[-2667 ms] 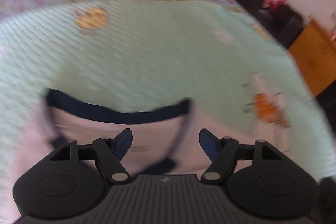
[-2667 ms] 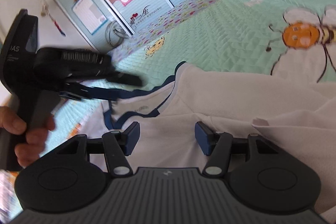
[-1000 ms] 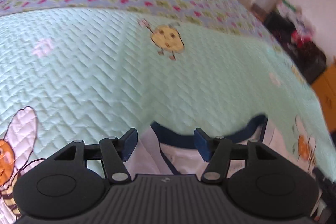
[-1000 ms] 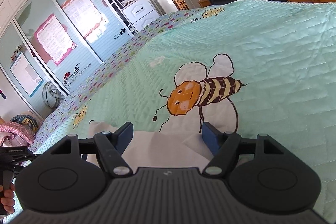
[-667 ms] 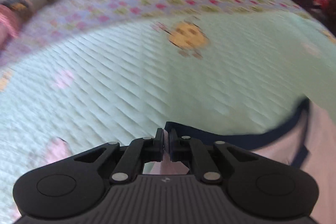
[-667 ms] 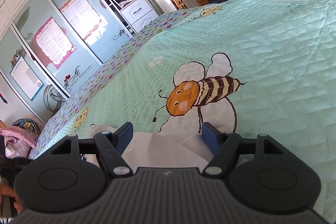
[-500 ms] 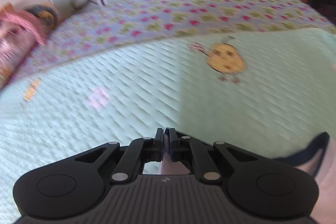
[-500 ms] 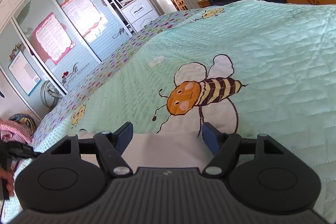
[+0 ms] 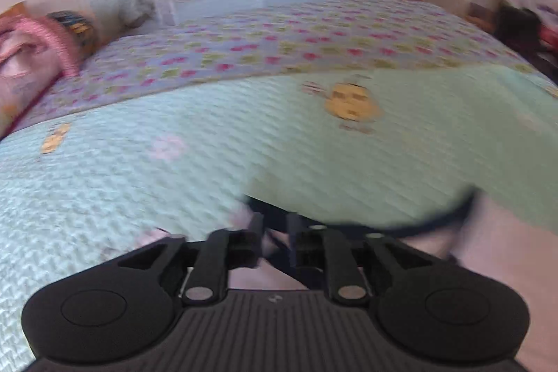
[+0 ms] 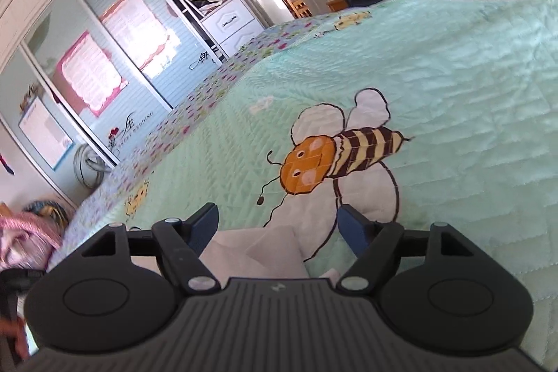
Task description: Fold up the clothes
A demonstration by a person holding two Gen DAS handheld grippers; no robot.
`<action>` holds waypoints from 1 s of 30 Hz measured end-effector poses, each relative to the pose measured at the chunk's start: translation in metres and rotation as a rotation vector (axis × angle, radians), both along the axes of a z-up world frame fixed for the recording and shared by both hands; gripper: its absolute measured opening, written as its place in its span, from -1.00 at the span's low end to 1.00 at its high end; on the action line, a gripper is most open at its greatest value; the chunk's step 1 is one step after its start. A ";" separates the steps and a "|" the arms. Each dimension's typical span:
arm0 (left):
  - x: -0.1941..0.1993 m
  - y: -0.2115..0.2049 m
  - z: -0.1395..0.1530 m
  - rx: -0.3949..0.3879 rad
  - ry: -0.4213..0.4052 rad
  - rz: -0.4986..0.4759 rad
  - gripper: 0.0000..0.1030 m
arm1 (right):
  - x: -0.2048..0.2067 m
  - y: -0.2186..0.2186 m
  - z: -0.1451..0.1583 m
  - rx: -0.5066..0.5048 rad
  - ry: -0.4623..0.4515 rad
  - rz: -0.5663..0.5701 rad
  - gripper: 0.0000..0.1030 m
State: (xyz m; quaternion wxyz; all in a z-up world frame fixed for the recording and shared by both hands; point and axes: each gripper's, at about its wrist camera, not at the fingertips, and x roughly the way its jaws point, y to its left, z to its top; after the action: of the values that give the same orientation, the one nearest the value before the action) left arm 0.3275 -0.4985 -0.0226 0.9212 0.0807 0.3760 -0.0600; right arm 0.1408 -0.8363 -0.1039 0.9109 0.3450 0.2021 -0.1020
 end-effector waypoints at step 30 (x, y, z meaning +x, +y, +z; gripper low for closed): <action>0.022 -0.146 -0.018 -0.279 0.189 -0.038 0.30 | -0.008 -0.055 -0.006 0.311 0.023 0.047 0.48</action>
State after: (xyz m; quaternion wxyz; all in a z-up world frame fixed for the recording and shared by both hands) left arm 0.3499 -0.6444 -0.0401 0.8826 -0.0468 0.4475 -0.1365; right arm 0.1331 -0.8912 -0.1096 0.8461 0.4760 0.2340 -0.0520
